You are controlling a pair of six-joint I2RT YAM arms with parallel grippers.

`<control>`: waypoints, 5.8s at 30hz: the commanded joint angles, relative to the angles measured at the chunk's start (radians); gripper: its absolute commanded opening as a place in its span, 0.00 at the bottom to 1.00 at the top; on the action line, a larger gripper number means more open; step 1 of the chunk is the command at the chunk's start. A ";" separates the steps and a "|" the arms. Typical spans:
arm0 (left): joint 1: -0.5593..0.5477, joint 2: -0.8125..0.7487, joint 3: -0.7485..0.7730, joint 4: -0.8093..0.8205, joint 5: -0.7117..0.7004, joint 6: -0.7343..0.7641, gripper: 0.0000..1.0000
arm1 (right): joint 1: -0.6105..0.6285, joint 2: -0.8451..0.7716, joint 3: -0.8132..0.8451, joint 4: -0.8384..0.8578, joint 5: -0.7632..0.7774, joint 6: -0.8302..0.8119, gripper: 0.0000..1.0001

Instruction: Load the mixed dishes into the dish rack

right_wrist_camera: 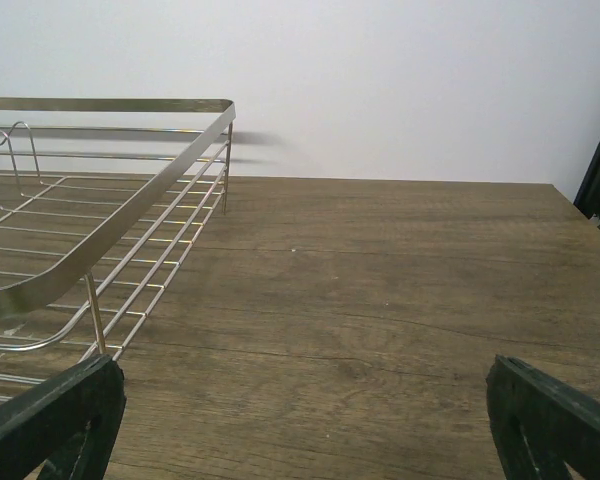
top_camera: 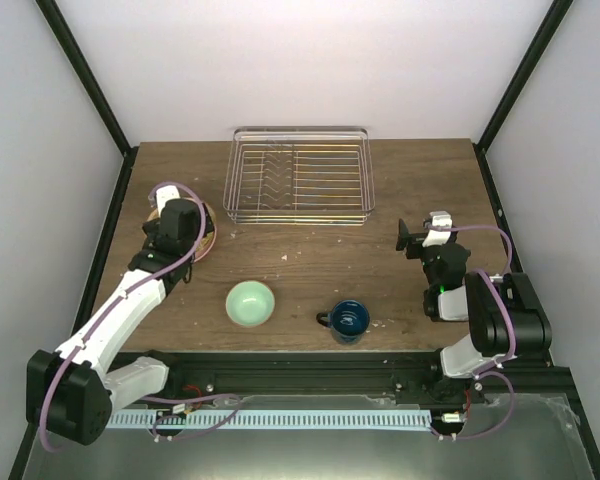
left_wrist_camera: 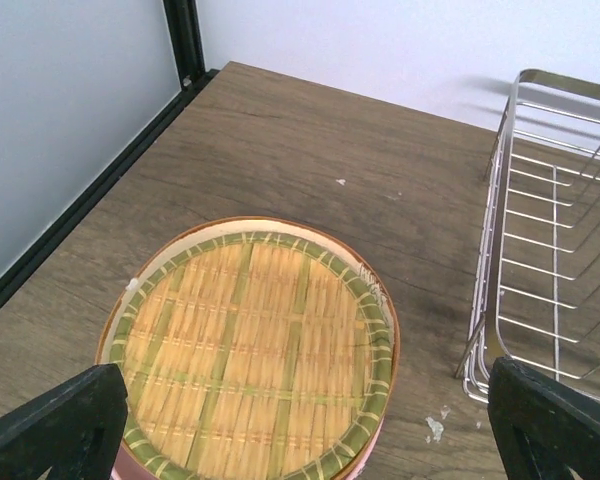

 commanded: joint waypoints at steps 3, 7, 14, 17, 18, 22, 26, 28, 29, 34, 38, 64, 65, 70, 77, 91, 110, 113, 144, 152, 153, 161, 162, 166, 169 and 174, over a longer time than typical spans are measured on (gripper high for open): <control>-0.008 -0.013 -0.026 0.049 -0.001 0.010 1.00 | -0.010 0.002 0.007 0.031 0.014 -0.011 1.00; -0.008 -0.055 -0.037 0.069 0.203 0.118 1.00 | -0.010 0.003 0.009 0.028 0.013 -0.010 1.00; -0.010 -0.150 -0.121 0.150 0.439 0.234 1.00 | -0.010 0.000 0.007 0.031 0.014 -0.012 1.00; -0.010 -0.158 -0.111 0.121 0.398 0.233 1.00 | -0.010 -0.024 0.033 -0.031 -0.009 -0.025 1.00; -0.010 -0.161 -0.112 0.119 0.386 0.229 1.00 | -0.007 -0.043 0.045 -0.063 -0.008 -0.030 1.00; -0.010 -0.156 -0.112 0.117 0.342 0.218 1.00 | 0.034 -0.165 0.169 -0.370 0.108 -0.012 1.00; -0.008 -0.117 -0.087 0.091 0.305 0.193 1.00 | 0.067 -0.208 0.460 -0.890 0.143 0.120 1.00; -0.008 -0.098 -0.077 0.081 0.294 0.178 1.00 | 0.090 -0.151 0.675 -1.188 0.170 0.174 1.00; -0.008 -0.092 -0.074 0.079 0.294 0.171 1.00 | 0.100 -0.112 0.778 -1.315 0.177 0.197 1.00; -0.008 -0.073 -0.059 0.064 0.294 0.151 1.00 | 0.136 0.062 1.099 -1.613 0.124 0.232 1.00; -0.008 -0.075 -0.052 0.042 0.275 0.142 1.00 | 0.141 0.169 1.226 -1.693 0.057 0.272 1.00; -0.008 -0.030 -0.049 0.049 0.266 0.152 1.00 | 0.230 0.474 1.363 -1.838 0.174 0.293 1.00; -0.008 -0.029 -0.049 0.049 0.267 0.152 1.00 | 0.231 0.478 1.364 -1.852 0.185 0.292 1.00; -0.008 -0.028 -0.049 0.046 0.271 0.151 1.00 | 0.230 0.472 1.351 -1.888 0.254 0.281 1.00; -0.008 -0.025 -0.043 0.031 0.270 0.153 1.00 | 0.213 0.469 1.343 -1.952 0.322 0.267 1.00; -0.008 0.007 -0.025 0.038 0.308 0.124 1.00 | 0.050 0.235 1.058 -1.908 0.280 0.203 1.00; -0.008 0.184 0.136 0.073 0.391 0.143 1.00 | -0.034 0.031 0.972 -2.031 0.269 0.210 1.00; -0.009 0.240 0.178 0.105 0.445 0.136 1.00 | -0.034 0.022 0.982 -2.013 0.247 0.195 1.00; -0.176 0.672 0.441 0.070 0.450 0.122 1.00 | -0.016 0.131 0.997 -1.905 0.151 0.198 1.00; -0.242 0.703 0.420 -0.032 0.391 0.110 1.00 | -0.016 0.126 1.009 -1.982 0.169 0.200 1.00; -0.251 0.701 0.417 -0.036 0.392 0.109 1.00 | -0.016 0.122 1.009 -1.995 0.175 0.208 1.00; -0.339 0.676 0.385 -0.088 0.361 0.096 1.00 | -0.013 0.054 0.943 -2.005 0.172 0.259 1.00; -0.347 0.665 0.369 -0.081 0.357 0.093 1.00 | -0.012 0.044 0.932 -2.004 0.177 0.266 1.00; -0.379 0.624 0.322 -0.076 0.343 0.078 1.00 | -0.002 -0.018 0.874 -1.972 0.196 0.294 1.00; -0.394 0.602 0.298 -0.077 0.335 0.072 1.00 | 0.001 -0.066 0.830 -1.944 0.196 0.322 1.00; -0.408 0.579 0.274 -0.081 0.325 0.068 1.00 | 0.004 -0.145 0.760 -1.941 0.227 0.370 1.00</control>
